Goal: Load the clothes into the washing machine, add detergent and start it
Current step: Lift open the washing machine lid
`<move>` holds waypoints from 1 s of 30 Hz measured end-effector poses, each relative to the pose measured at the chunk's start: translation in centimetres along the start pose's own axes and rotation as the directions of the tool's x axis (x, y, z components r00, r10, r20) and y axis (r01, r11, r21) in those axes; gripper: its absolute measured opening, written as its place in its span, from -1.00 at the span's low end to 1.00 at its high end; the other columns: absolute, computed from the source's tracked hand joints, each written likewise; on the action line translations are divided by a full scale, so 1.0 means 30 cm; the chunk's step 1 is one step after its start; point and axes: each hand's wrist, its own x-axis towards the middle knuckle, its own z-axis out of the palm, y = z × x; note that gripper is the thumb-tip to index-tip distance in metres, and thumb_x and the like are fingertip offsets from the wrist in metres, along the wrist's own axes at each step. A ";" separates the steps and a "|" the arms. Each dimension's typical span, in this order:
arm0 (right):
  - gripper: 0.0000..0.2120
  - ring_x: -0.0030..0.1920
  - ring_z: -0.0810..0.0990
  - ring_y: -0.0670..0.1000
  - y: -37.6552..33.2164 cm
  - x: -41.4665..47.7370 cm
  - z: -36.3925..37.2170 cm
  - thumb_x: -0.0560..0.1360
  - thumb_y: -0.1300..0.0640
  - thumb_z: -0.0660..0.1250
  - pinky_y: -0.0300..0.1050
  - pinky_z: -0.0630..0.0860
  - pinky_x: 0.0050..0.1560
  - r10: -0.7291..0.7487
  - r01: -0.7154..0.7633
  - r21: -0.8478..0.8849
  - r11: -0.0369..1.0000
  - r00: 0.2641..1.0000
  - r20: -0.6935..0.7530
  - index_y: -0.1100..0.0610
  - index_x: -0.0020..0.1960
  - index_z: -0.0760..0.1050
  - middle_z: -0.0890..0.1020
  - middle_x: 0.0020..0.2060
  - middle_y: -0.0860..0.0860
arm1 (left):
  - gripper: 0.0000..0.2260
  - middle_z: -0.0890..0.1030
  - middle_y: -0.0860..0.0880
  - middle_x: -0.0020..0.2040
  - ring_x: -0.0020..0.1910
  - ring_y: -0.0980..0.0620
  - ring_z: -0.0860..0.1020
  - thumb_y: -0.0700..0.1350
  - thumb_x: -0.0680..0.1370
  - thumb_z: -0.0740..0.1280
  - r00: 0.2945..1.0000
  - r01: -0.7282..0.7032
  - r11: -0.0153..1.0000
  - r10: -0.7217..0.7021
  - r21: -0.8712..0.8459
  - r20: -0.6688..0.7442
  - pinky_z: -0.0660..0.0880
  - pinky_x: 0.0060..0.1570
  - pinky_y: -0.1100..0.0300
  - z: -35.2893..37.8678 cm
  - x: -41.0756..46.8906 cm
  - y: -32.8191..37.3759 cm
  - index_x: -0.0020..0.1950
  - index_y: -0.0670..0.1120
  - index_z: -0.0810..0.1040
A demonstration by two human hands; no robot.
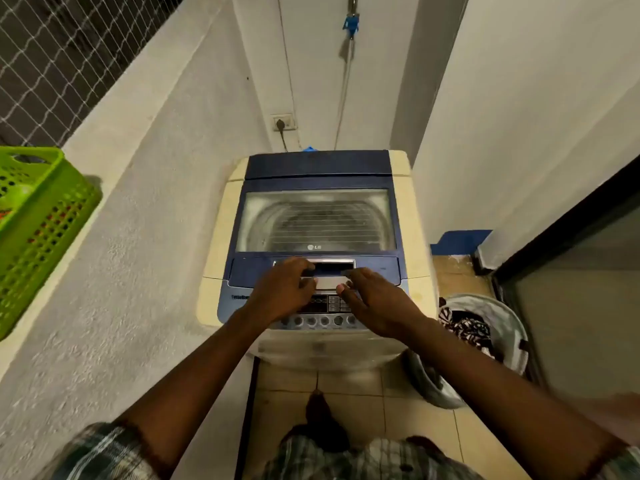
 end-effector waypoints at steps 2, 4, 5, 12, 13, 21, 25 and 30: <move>-0.53 0.19 0.58 0.05 -0.013 0.030 0.025 0.69 -0.23 0.06 -0.05 0.53 0.03 0.032 -0.032 -0.023 0.999 0.999 0.001 0.05 0.39 0.44 0.56 0.23 0.03 | -0.67 0.64 -0.03 0.19 0.05 0.04 0.62 0.07 0.61 0.33 0.998 0.005 1.000 -0.005 -0.004 0.056 0.62 0.09 -0.01 -0.011 0.019 -0.030 0.32 -0.02 0.59; -0.58 0.14 0.58 0.06 -0.017 0.044 0.046 0.69 -0.21 0.08 -0.04 0.54 -0.01 0.057 -0.054 -0.072 0.996 0.998 0.034 0.05 0.31 0.47 0.57 0.17 0.02 | -0.72 0.65 -0.02 0.11 -0.02 0.06 0.62 0.07 0.63 0.30 0.992 0.009 1.000 -0.012 0.019 0.130 0.62 0.03 0.02 -0.010 0.025 -0.038 0.24 -0.03 0.62; -0.60 0.15 0.57 0.07 -0.018 0.053 0.054 0.70 -0.19 0.09 -0.01 0.54 0.01 0.064 -0.059 -0.094 0.994 0.997 0.045 0.06 0.30 0.48 0.57 0.18 0.02 | -0.74 0.65 -0.02 0.08 -0.02 0.06 0.61 0.07 0.64 0.28 0.990 -0.012 1.000 0.008 0.027 0.144 0.61 0.02 0.04 0.000 0.032 -0.047 0.21 -0.03 0.63; -0.69 0.22 0.54 0.10 -0.025 0.097 0.056 0.69 -0.10 0.11 0.05 0.53 0.07 0.034 -0.014 -0.265 0.964 0.997 0.069 0.06 0.23 0.49 0.59 0.18 0.03 | -0.70 0.61 -0.07 0.20 0.14 -0.03 0.59 0.03 0.67 0.23 0.975 -0.039 0.998 0.027 0.050 0.220 0.54 0.13 0.05 0.031 0.042 -0.070 0.33 -0.05 0.56; -0.68 0.26 0.53 0.11 -0.027 0.101 0.054 0.69 -0.09 0.12 0.06 0.52 0.11 0.032 -0.011 -0.276 0.961 0.997 0.072 0.06 0.27 0.48 0.59 0.22 0.03 | -0.69 0.60 -0.07 0.22 0.17 -0.04 0.58 0.02 0.67 0.22 0.975 -0.038 0.998 0.026 0.051 0.219 0.53 0.16 0.05 0.034 0.044 -0.073 0.35 -0.06 0.55; -0.70 0.19 0.52 0.09 -0.042 0.123 0.027 0.66 -0.12 0.19 0.02 0.49 0.09 0.009 0.017 -0.321 0.947 0.997 0.080 0.06 0.23 0.48 0.59 0.16 0.04 | -0.85 0.61 -0.04 0.01 -0.11 0.05 0.58 0.00 0.63 0.30 0.979 0.001 0.999 -0.009 0.041 0.205 0.59 -0.04 0.08 0.007 0.049 -0.039 0.04 -0.05 0.59; -0.76 0.09 0.52 0.06 -0.056 0.134 -0.030 0.58 -0.14 0.29 -0.08 0.39 -0.05 -0.075 0.079 -0.363 0.928 0.997 0.024 0.01 0.10 0.47 0.58 0.04 -0.01 | -0.85 0.58 0.03 -0.12 -0.17 0.05 0.58 0.01 0.51 0.42 0.986 0.000 0.999 -0.008 0.044 0.167 0.61 -0.11 0.05 -0.057 0.056 -0.005 -0.13 -0.05 0.58; -0.69 0.08 0.49 0.01 -0.083 0.155 -0.129 0.50 -0.15 0.42 -0.11 0.41 -0.01 -0.157 0.138 -0.387 0.912 0.987 -0.016 -0.05 0.13 0.44 0.56 0.06 -0.06 | -0.86 0.62 0.01 -0.13 -0.16 0.06 0.60 -0.04 0.44 0.53 0.993 0.008 1.000 -0.006 -0.021 0.119 0.65 -0.09 0.01 -0.171 0.066 0.048 -0.11 -0.03 0.62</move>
